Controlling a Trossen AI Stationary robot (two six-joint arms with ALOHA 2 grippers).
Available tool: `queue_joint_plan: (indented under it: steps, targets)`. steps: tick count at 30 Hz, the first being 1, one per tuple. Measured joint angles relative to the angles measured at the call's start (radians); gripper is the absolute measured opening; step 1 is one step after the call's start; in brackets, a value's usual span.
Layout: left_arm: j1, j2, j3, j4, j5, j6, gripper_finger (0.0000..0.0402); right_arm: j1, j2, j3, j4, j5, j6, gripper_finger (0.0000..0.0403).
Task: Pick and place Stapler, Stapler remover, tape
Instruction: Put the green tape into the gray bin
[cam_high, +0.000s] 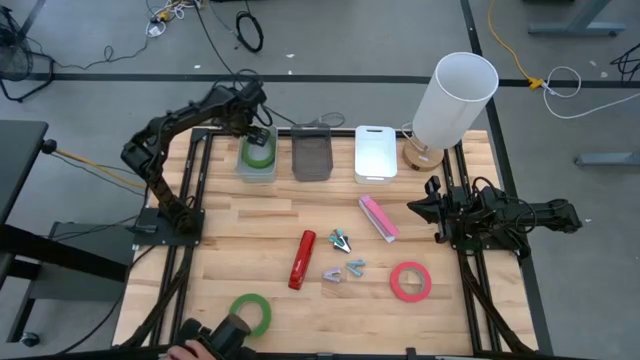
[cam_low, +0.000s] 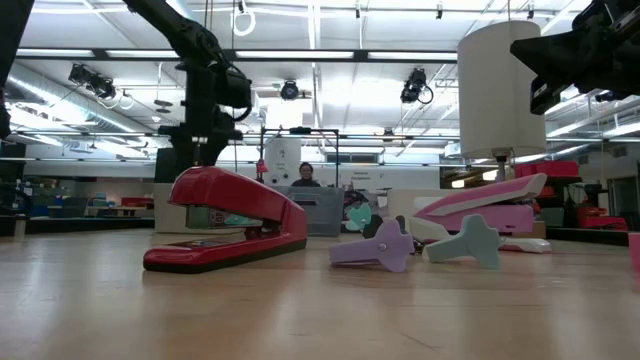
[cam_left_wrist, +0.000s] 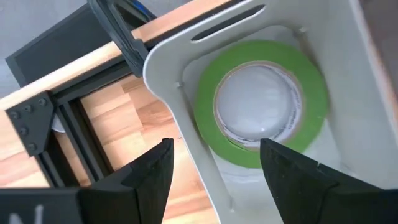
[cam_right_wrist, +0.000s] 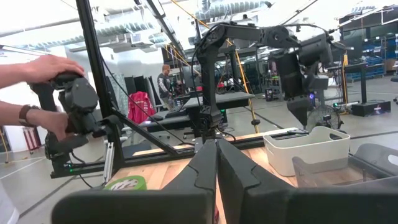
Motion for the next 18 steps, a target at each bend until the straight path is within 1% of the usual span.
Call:
queue_joint_plan:
  steps: [3, 12, 18]
  targets:
    - [-0.019, -0.023, 0.003, -0.041, 0.021, 0.001, 0.0243, 0.000, 0.000, 0.000, 0.000, 0.000, 0.000, 0.0016]
    - [-0.110, -0.114, 0.003, -0.046, 0.034, 0.021, 0.0243, 0.000, 0.000, 0.000, 0.000, 0.000, 0.000, 0.0016]
    - [-0.192, -0.168, 0.003, -0.076, 0.105, 0.027, 0.0243, 0.000, 0.000, 0.000, 0.000, 0.000, 0.000, 0.0016]
